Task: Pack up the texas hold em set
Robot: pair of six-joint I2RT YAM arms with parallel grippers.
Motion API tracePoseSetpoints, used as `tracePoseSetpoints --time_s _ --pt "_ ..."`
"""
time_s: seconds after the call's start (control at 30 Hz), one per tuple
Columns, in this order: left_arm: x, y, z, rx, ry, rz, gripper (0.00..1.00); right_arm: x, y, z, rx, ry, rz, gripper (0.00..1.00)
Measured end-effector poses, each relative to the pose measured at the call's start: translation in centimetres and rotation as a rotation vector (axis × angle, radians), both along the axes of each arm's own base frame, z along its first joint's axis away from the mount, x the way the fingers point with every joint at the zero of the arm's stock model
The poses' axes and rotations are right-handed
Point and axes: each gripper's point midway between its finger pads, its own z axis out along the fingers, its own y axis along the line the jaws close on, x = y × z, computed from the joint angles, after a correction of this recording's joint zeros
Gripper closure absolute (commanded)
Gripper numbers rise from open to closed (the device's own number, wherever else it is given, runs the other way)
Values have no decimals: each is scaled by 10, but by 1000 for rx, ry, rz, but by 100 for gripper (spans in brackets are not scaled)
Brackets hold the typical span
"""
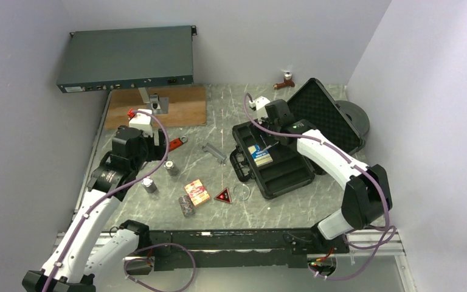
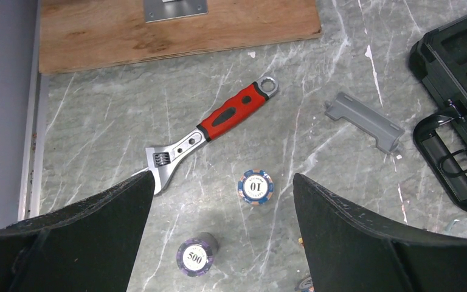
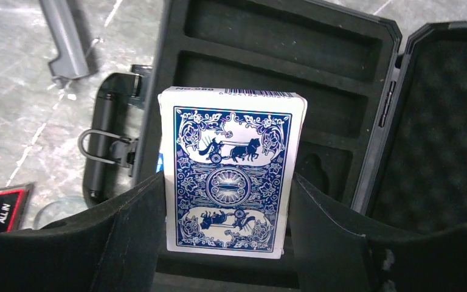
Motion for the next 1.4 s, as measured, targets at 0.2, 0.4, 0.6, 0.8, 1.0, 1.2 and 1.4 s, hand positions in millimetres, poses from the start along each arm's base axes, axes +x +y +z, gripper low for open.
tracePoseSetpoints --time_s 0.2,0.4,0.6,0.8,1.0,1.2,1.4 --pt "2 -9 -9 -14 37 -37 10 8 -17 -8 11 35 -1 100" --pt "0 -10 -4 -26 18 -44 9 25 -21 -25 50 117 24 100" --pt "1 -11 -5 -26 24 -47 10 35 -35 -54 49 203 8 100" --pt "2 -13 -8 -24 34 -54 10 40 -52 -55 43 206 -32 100" --pt "2 -13 -8 -23 34 -54 10 44 -65 -67 30 252 -66 100" --pt "2 -13 -8 -22 34 -52 10 41 -76 -83 3 303 -80 100" --pt "2 -13 -9 -21 37 -52 10 42 -80 -85 -13 297 -105 100"
